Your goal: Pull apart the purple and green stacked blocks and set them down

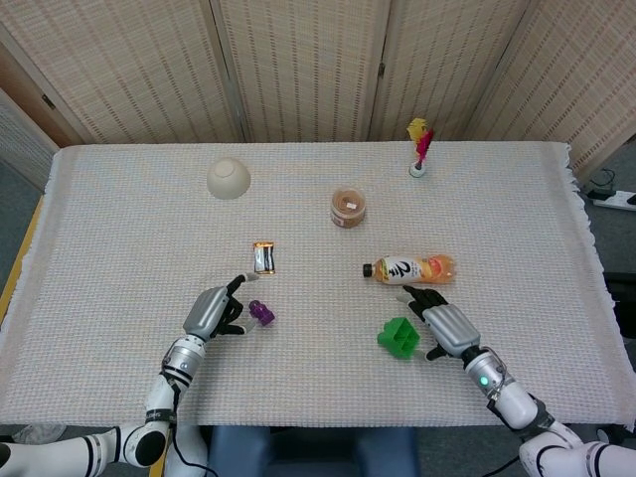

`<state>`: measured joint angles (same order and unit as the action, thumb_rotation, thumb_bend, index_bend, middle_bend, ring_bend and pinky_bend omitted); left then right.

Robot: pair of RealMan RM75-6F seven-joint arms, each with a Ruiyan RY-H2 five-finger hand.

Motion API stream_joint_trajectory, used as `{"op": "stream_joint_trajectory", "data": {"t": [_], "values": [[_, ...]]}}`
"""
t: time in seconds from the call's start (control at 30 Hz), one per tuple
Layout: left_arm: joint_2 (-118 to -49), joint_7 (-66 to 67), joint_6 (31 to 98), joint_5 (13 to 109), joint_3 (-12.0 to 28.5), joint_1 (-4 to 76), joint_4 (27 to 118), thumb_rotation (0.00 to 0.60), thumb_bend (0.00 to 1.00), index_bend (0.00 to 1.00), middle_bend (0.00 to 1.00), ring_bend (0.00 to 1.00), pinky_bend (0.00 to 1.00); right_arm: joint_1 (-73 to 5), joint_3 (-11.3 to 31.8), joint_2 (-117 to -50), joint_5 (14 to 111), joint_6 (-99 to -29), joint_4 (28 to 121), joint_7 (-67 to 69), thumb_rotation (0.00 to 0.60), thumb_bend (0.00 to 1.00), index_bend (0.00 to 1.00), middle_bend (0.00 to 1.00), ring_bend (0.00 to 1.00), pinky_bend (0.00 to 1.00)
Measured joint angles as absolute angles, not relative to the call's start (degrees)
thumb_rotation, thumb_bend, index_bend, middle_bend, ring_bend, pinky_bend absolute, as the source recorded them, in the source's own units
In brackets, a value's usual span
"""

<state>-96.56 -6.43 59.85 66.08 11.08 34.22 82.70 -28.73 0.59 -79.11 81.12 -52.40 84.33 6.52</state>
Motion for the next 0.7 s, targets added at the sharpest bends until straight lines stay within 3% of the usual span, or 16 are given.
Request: {"op": "stream_joint_trajectory", "data": {"t": [0.27,0.37,0.47,0.6,0.7], "values": [[-94.2,-5.8,61.4,68.4,11.3,33.6,86.6,0.600,0.26,0.16,1.00,0.95,1.00,-29.1,0.9,-73.9,82.3,-53.9,90.7,7.9,0.600,0.24,0.00,0.00,0.00,0.00],[-91.8,-3.4,63.5,72.2,10.5,33.2,88.6,0.600,0.26,0.26,0.94,0.79,0.97,-28.6,1.3,-70.5,84.2,-57.0,93.7,8.0,0.600,0.24,0.00,0.00,0.00,0.00],[-88.1,1.5,65.8,77.4,9.1,32.8,91.0,0.600,0.26,0.28,0.63,0.47,0.70,-27.5,1.5,-67.3,86.0,-60.9,96.7,6.2,0.600,0.24,0.00,0.00,0.00,0.00],[-80.3,8.6,69.1,82.4,6.9,31.5,95.9,0.600,0.26,0.24,0.27,0.14,0.24,-24.3,1.0,-63.7,87.5,-67.0,101.3,1.9,0.600,0.24,0.00,0.00,0.00,0.00],[-75.2,12.3,72.9,85.9,5.1,29.4,98.4,0.600,0.26,0.19,0.10,0.01,0.10,-20.8,0.0,-61.8,87.8,-71.3,103.8,-2.5,0.600,0.24,0.00,0.00,0.00,0.00]]}}
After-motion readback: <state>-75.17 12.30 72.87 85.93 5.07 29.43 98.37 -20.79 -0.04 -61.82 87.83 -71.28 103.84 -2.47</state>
